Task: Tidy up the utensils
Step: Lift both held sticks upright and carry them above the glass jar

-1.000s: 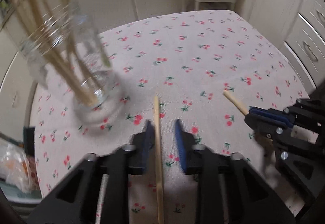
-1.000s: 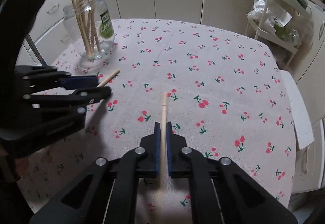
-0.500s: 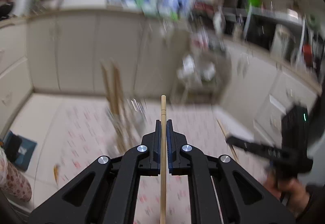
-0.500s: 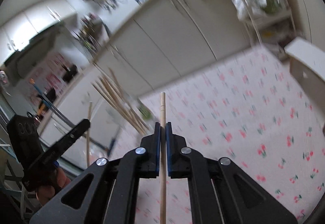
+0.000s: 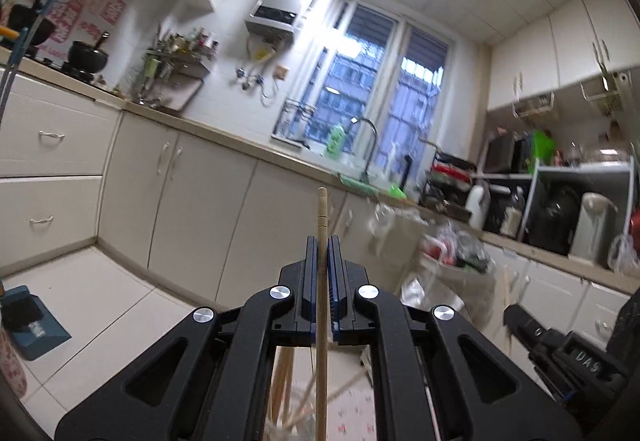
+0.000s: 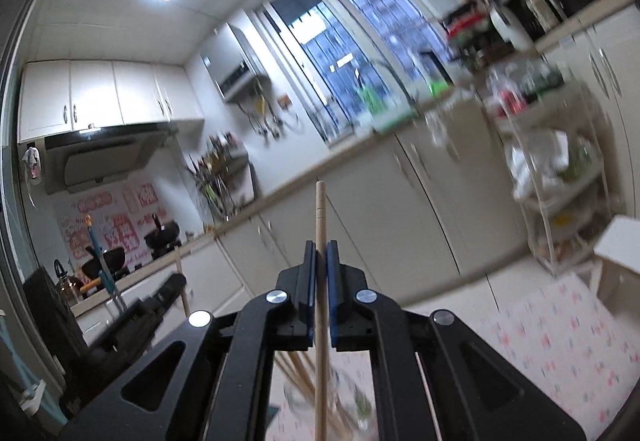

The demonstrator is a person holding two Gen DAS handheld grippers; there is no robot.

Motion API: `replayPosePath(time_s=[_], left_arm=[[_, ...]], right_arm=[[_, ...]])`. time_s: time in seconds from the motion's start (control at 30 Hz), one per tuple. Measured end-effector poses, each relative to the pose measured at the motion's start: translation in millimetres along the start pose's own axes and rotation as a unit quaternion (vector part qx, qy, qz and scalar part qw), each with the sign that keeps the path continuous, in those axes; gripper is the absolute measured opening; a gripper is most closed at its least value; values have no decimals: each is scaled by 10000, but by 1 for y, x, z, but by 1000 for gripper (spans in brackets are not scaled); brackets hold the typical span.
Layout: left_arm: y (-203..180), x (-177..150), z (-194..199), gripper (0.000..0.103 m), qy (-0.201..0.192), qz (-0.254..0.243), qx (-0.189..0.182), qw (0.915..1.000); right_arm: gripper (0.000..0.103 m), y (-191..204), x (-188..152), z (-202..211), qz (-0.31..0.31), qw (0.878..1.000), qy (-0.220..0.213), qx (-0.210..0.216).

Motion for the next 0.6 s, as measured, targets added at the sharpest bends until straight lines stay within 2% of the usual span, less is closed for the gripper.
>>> replayPosePath(time_s=[0.2, 0.6], left_arm=[[17, -3, -21, 5, -245, 181, 199, 9993], [36, -17, -48, 5, -429, 86, 378, 9983]], right_arm=[[6, 16, 5, -24, 67, 9985, -541, 62], [6, 27, -12, -58, 20, 9978, -663, 88]])
Point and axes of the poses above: each gripper's, at about its wrist camera, not at the fingertips, and z roughly against the way its jaws point, y to its left, x to its top, the point moved 4 cm from there along -z, roughly the way its jaws point, and after that the axes turned 6 degrees about -x, right-handed, at the moved point
